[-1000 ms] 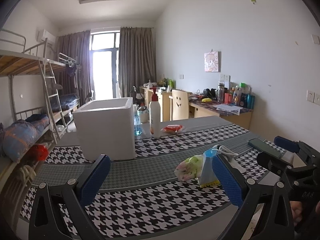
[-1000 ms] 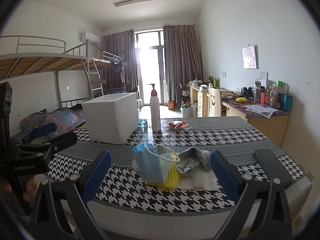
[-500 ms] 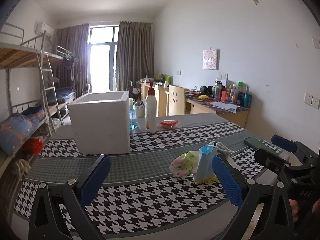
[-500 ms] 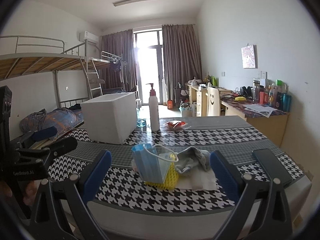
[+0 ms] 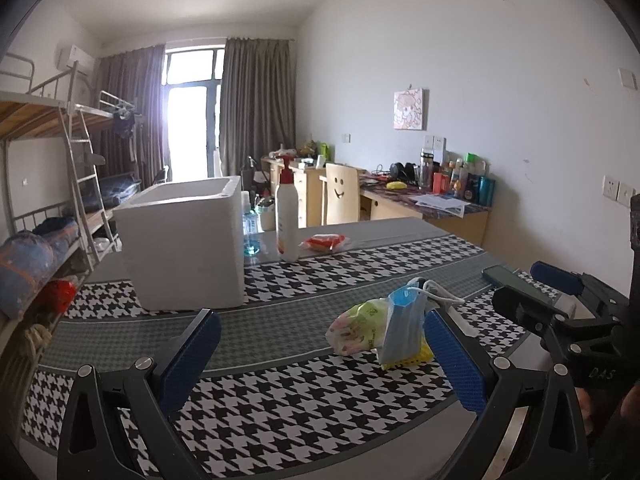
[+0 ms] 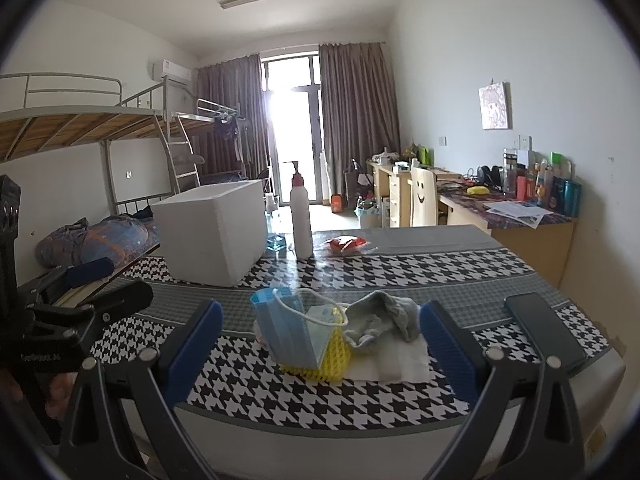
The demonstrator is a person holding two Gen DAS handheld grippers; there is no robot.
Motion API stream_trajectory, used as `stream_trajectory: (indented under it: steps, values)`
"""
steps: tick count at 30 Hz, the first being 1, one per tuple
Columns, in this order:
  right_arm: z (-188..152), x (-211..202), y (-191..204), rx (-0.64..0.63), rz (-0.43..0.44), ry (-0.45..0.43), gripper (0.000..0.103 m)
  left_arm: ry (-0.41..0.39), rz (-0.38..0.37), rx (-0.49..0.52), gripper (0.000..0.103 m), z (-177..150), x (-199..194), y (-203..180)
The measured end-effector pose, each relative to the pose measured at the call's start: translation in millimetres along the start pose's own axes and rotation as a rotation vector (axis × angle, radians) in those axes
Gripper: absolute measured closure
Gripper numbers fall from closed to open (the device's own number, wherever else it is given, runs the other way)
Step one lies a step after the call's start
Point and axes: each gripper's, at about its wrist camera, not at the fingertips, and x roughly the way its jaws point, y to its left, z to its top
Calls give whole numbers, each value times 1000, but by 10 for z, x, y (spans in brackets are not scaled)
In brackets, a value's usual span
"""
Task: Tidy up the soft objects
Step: 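Move both tools toward the blue face mask and grey sock on the table, then close the left tool on the blue face mask and lift it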
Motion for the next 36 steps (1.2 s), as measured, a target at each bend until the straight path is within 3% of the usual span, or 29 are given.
stream_trajectory:
  steps: [32, 36]
  values:
    - [-135, 397, -407, 55, -85, 128, 3, 182, -171, 44, 1, -157, 726, -293]
    - [-146, 442, -450, 59, -95, 143, 3, 204, -185, 68, 8, -158, 853, -371]
